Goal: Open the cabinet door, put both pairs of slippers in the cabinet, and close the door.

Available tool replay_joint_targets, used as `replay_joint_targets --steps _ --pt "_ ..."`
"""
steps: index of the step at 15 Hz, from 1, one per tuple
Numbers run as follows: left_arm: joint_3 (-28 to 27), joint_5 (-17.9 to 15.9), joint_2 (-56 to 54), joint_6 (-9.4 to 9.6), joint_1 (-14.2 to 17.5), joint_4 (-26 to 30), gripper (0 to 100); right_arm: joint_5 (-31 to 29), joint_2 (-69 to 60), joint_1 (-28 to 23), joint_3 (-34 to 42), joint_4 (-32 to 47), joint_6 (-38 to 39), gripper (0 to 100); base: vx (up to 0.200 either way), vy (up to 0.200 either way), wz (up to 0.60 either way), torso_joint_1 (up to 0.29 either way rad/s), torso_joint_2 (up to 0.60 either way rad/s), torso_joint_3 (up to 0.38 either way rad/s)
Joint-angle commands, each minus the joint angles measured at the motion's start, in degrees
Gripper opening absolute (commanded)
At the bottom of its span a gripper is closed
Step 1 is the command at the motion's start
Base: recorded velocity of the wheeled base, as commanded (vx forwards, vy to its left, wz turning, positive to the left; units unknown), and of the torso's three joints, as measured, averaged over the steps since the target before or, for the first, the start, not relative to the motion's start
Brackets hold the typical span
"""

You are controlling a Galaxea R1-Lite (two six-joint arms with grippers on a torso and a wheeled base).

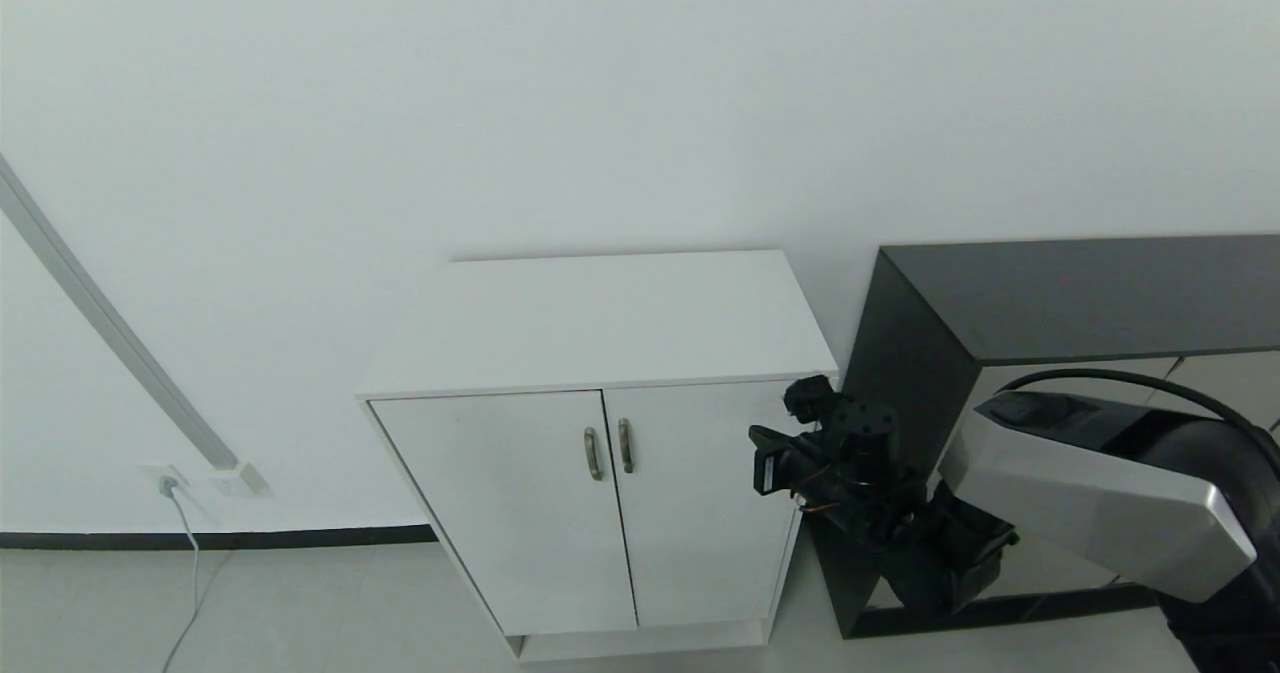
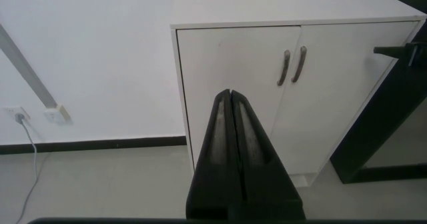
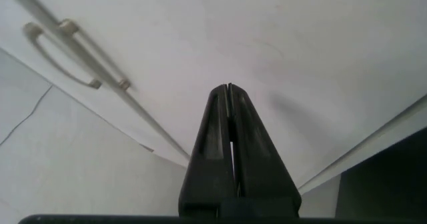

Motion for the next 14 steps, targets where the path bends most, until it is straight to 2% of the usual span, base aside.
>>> replay_joint_targets --steps 1,3,6,8,14 --pt "0.0 0.0 0.1 0.01 0.0 0.0 0 0.0 -5.5 2.1 5.7 -1.5 0.0 0 0.000 0.000 0.00 0.000 0.00 0.000" --pt "0.0 0.0 0.1 0.01 0.0 0.0 0 -0.1 -8.5 3.4 10.9 -3.7 -0.2 0 0.000 0.000 0.00 0.000 0.00 0.000" --pt "0.0 0.0 0.1 -0.08 0.0 0.0 0 -1.7 -12.1 2.6 17.6 -7.7 -0.3 0 0.000 0.000 0.00 0.000 0.00 0.000" --pt "0.0 0.0 0.1 0.01 0.0 0.1 0 -5.2 -14.7 -0.2 22.0 -10.4 -0.2 0 0.000 0.000 0.00 0.000 0.00 0.000" --pt "0.0 0.0 0.1 0.01 0.0 0.1 0 -6.1 -27.6 -10.9 35.6 -10.7 -0.8 0 0.000 0.000 0.00 0.000 0.00 0.000"
